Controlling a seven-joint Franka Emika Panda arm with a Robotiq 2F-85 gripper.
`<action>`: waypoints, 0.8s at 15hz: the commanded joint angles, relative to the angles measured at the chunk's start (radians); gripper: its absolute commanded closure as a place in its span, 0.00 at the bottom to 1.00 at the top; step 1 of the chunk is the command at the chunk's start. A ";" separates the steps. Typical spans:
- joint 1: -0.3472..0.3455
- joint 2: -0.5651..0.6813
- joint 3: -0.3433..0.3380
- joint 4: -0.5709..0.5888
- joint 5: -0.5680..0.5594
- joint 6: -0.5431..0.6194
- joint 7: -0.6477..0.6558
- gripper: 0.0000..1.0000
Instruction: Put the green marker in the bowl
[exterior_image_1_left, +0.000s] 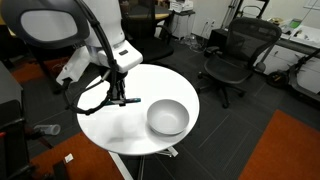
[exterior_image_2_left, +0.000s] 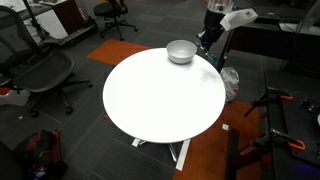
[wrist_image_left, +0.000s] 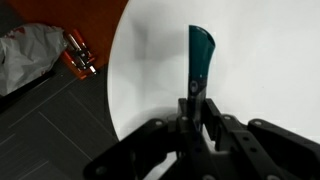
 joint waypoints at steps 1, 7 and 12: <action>-0.021 0.016 -0.008 0.064 -0.017 -0.054 0.003 0.95; -0.028 0.101 -0.022 0.181 -0.019 -0.101 0.018 0.95; -0.051 0.188 -0.024 0.286 0.016 -0.142 -0.001 0.95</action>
